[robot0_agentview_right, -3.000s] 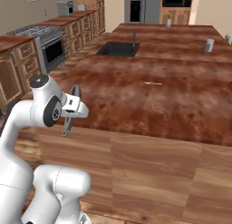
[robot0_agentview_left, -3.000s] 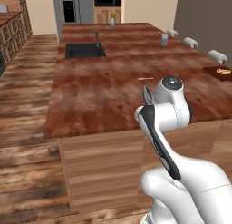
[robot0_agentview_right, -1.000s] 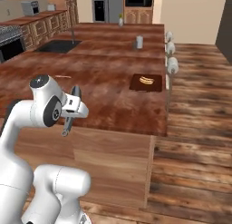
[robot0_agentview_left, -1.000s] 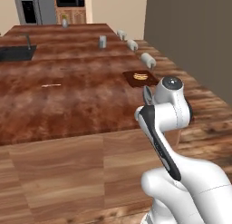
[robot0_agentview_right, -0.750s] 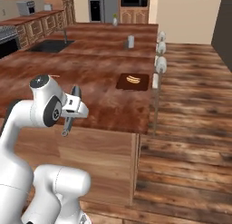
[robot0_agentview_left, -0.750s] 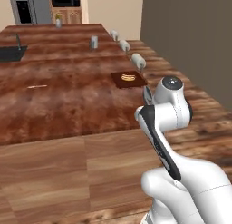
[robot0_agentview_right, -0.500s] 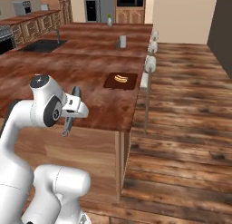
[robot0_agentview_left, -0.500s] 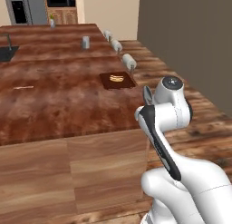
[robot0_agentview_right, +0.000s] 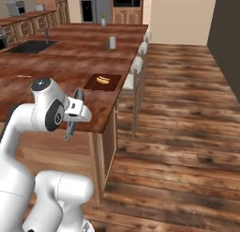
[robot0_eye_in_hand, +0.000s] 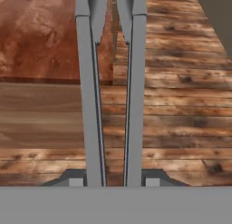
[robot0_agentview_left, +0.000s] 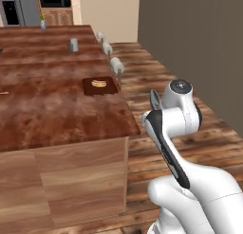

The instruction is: Take the tongs from the drawer on the right and place them on the dining counter next to the tray containing the hot dog.

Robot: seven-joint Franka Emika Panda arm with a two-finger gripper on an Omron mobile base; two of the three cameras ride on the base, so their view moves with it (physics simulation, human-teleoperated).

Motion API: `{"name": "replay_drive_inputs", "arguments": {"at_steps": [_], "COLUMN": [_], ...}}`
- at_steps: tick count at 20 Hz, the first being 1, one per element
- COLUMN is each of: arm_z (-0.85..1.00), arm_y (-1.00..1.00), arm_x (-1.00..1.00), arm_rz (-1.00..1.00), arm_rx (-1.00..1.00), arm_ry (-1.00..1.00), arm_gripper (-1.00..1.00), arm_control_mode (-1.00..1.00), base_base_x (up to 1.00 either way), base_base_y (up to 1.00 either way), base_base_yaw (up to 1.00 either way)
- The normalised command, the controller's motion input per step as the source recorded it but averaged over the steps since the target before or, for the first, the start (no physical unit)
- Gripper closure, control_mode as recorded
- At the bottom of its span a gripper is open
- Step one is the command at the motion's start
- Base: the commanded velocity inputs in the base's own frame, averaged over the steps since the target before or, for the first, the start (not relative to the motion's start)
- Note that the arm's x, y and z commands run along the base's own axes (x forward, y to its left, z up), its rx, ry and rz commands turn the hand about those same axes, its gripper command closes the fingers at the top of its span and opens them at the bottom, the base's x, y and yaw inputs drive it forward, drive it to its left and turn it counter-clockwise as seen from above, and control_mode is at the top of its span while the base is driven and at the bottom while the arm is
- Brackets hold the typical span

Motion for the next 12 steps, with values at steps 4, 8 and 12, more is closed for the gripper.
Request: {"name": "replay_drive_inputs", "arguments": {"at_steps": [4,8,12], "arm_z": [0.00,0.00,0.00], "arm_y": [0.00,0.00,0.00], "arm_x": [0.00,0.00,0.00], "arm_rz": [0.00,0.00,0.00], "arm_rx": [0.00,0.00,0.00], "arm_ry": [0.00,0.00,0.00], "arm_gripper": [1.00,1.00,1.00], "arm_control_mode": [1.00,1.00,1.00], "base_base_x": [0.00,0.00,0.09], "base_base_y": [-0.66,-0.67,-0.64], "base_base_yaw": [0.00,0.00,0.08]}}
